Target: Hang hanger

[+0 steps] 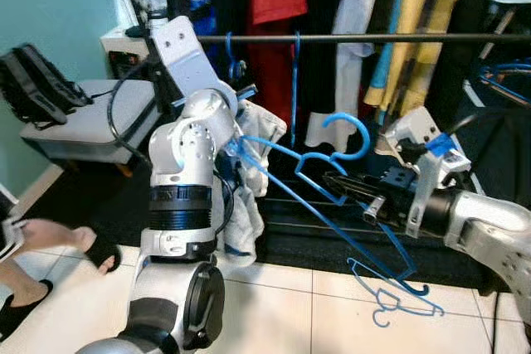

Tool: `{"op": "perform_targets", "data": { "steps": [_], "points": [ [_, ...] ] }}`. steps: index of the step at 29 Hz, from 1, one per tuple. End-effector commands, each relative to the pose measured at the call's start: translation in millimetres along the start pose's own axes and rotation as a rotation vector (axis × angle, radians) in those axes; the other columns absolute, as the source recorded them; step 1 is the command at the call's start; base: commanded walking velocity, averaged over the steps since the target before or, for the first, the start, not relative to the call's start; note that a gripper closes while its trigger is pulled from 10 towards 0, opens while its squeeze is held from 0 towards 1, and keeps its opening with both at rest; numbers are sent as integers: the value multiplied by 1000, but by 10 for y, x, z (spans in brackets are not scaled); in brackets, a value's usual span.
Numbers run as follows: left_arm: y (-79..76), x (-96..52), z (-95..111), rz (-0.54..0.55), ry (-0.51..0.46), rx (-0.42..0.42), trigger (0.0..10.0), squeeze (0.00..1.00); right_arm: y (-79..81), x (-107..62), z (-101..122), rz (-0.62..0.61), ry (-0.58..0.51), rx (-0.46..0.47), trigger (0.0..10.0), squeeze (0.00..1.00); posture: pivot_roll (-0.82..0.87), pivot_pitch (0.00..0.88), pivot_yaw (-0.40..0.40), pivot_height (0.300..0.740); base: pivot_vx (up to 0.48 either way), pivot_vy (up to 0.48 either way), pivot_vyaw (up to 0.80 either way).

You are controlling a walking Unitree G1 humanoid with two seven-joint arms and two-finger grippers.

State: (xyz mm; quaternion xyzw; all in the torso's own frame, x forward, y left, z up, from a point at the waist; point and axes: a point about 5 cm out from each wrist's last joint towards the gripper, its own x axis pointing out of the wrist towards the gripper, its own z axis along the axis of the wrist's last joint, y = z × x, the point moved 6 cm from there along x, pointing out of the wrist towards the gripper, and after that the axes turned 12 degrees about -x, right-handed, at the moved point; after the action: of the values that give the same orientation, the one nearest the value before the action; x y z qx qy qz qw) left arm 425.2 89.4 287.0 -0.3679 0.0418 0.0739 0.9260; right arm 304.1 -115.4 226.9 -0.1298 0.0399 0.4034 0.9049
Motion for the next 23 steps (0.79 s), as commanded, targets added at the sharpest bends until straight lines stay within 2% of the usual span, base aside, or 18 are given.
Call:
{"op": "perform_targets", "data": {
  "steps": [1,9,15,17,21,23],
  "points": [
    [-322,-187,-392,-75,108,-81,10000,0,24,67,5,-2,10,1,10000,0,-142,0,92,740,0,0,0],
    [-323,-189,-413,-74,114,-81,10000,0,8,168,31,-21,4,17,10000,0,-144,0,90,740,0,0,0],
    [-334,-208,-497,-64,157,-119,10000,0,-144,226,-32,-123,53,32,10000,0,-145,0,89,740,0,0,0],
    [-370,-240,-578,-60,205,-160,10000,0,-275,244,-76,-209,92,22,10000,0,-145,0,89,740,0,0,0],
    [-401,-272,-688,-51,275,-217,10000,0,-344,273,-60,-257,100,9,10000,0,-147,0,92,740,0,0,0],
    [-518,-327,-812,-79,363,-292,10000,0,-409,316,14,-295,83,-23,10000,0,-145,0,95,740,0,0,0]
  ]
}}
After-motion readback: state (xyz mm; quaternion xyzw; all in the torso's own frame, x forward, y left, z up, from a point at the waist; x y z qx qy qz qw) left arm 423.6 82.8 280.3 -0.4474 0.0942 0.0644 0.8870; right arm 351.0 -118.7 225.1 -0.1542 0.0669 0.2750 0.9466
